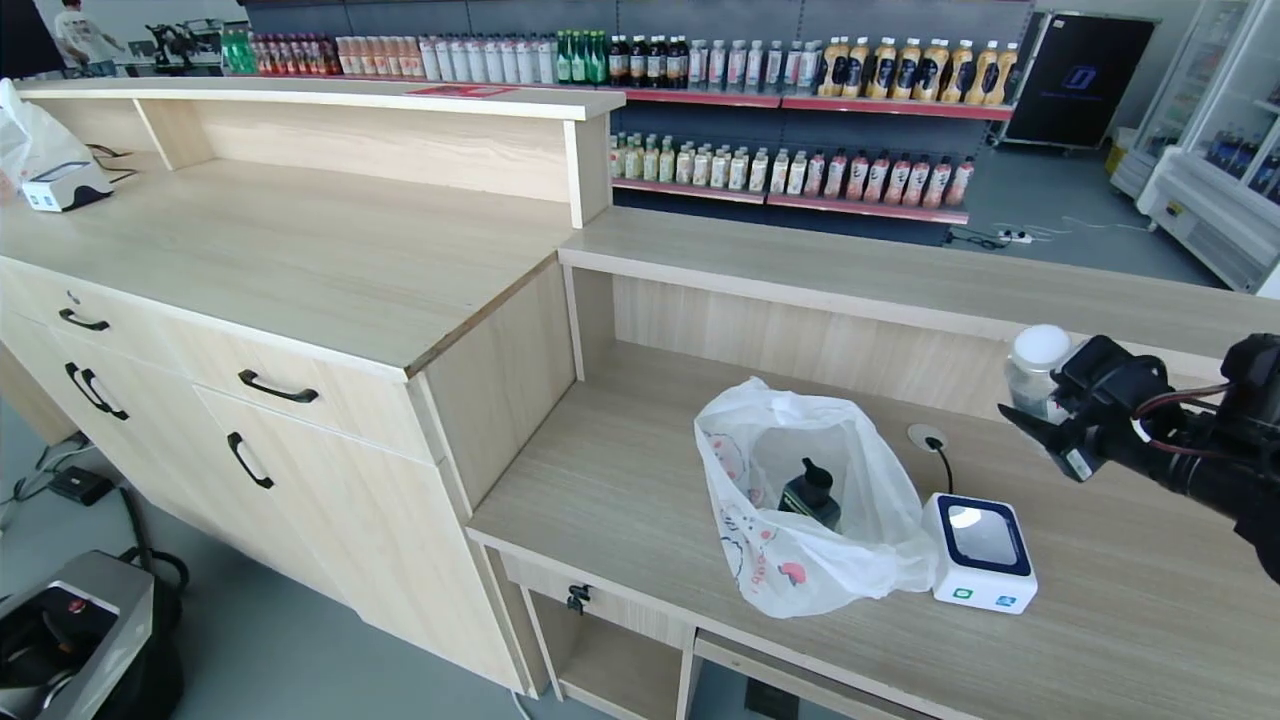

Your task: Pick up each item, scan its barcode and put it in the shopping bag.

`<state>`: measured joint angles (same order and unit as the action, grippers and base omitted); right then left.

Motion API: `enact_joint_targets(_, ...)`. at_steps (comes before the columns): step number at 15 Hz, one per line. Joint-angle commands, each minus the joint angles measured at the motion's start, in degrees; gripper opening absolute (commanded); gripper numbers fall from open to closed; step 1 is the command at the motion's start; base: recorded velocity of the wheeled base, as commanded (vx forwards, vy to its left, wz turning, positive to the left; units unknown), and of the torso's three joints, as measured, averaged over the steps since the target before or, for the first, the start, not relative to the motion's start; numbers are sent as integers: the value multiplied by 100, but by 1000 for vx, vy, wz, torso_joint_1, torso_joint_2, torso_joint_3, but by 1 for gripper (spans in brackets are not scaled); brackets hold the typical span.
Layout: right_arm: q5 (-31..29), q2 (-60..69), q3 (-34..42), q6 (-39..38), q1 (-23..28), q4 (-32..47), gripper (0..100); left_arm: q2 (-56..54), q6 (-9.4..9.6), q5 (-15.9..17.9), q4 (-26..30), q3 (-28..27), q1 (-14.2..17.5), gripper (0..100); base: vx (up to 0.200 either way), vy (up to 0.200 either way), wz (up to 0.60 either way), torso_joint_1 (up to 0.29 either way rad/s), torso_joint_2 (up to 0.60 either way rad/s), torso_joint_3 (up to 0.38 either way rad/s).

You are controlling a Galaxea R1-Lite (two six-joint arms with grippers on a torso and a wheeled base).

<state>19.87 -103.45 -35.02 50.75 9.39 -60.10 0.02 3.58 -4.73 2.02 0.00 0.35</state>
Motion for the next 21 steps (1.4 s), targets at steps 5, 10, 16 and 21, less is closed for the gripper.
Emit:
enact_joint_targets(5,685,-879,-13,401,-156,-494,0,-2,2,-2,0,0,0,100,0,0,0,0,0,0)
enact_joint_targets(10,773,-1301,-4,779,-271,-969,0,-2,2,-2,0,0,0,100,0,0,0,0,0,0)
enact_joint_targets(16,1045,-1476,-31,1236,-113,-977,0,-2,2,-2,0,0,0,100,0,0,0,0,0,0)
enact_joint_targets(21,1247,-1591,-31,1508,-60,-1083,0,-2,2,-2,0,0,0,100,0,0,0,0,0,0)
